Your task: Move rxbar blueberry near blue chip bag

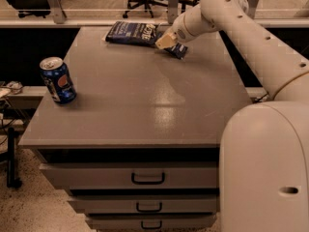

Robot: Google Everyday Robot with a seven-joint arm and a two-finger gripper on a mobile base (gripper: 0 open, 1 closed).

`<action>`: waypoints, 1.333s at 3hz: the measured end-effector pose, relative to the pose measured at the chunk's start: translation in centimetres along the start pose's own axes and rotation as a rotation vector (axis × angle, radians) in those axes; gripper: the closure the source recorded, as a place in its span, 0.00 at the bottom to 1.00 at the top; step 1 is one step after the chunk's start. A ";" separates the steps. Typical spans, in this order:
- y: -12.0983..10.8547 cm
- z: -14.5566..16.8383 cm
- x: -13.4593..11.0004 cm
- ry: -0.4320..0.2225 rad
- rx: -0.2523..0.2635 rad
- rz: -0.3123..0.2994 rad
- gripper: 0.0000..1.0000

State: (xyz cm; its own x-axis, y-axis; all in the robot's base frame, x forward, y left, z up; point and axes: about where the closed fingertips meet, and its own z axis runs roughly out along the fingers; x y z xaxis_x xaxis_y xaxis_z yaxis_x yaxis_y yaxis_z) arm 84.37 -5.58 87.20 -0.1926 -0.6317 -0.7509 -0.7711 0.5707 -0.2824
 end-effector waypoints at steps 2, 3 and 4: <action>0.1 -1.0 -1.0 -0.038 -0.007 -0.022 0.00; 0.6 -2.0 -2.0 -0.069 -0.027 -0.046 0.00; 0.9 -4.6 -2.3 -0.120 -0.056 -0.051 0.00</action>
Offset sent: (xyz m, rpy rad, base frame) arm -0.0117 -0.0014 0.0311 0.0359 -0.0586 0.0514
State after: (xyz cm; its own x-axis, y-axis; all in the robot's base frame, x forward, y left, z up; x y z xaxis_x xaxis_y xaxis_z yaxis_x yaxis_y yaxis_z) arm 81.34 -6.02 91.37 -0.0805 -0.5903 -0.8032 -0.8114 0.5068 -0.2911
